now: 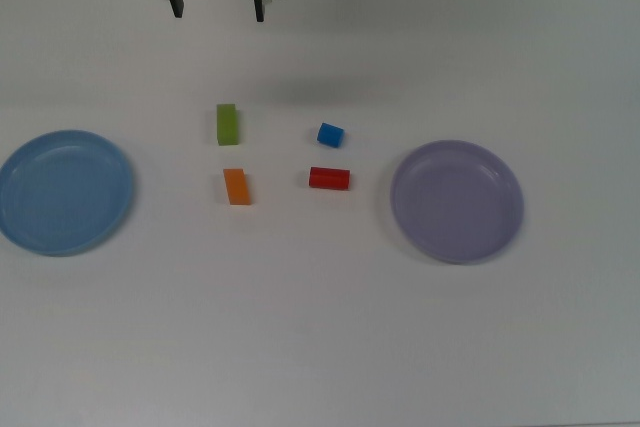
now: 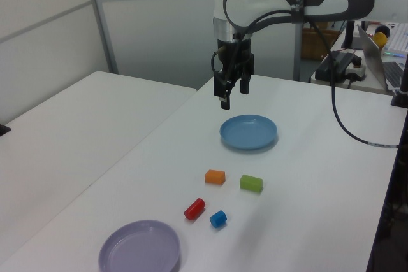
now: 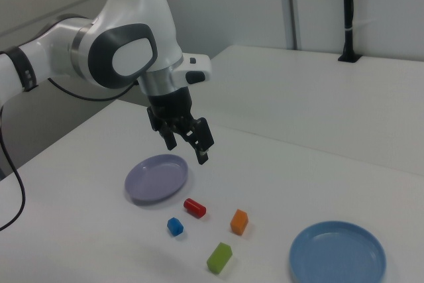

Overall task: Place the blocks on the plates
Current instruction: 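Lower the gripper onto the orange block and close it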

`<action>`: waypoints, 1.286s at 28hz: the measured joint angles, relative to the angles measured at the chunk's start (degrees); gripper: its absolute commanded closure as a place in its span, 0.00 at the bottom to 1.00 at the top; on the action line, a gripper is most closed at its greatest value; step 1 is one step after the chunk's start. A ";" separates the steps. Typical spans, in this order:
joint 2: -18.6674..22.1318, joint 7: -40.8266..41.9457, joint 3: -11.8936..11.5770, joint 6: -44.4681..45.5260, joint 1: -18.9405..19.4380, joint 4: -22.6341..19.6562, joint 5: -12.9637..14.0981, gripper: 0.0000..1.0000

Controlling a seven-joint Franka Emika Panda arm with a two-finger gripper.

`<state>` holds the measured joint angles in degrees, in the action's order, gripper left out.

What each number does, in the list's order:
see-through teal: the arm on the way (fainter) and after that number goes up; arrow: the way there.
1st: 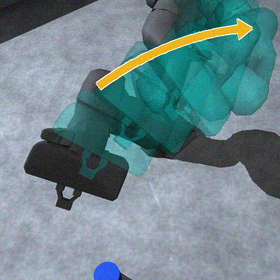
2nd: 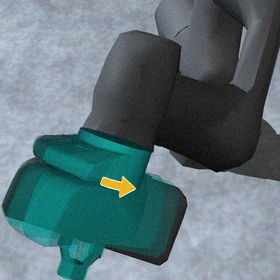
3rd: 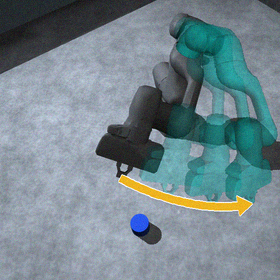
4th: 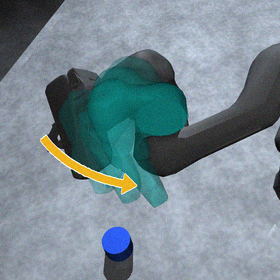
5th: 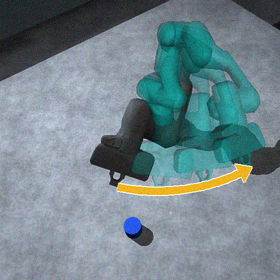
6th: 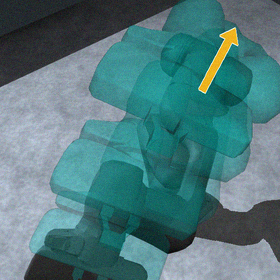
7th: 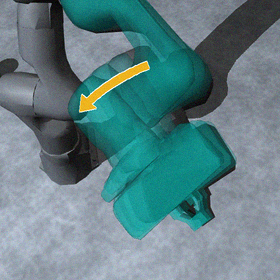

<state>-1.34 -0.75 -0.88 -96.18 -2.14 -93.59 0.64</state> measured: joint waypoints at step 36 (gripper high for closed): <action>-22.01 4.87 -0.06 -18.35 -1.27 -2.62 -4.24 0.00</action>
<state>-23.34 4.11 -0.94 -114.53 -3.41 -96.21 -3.60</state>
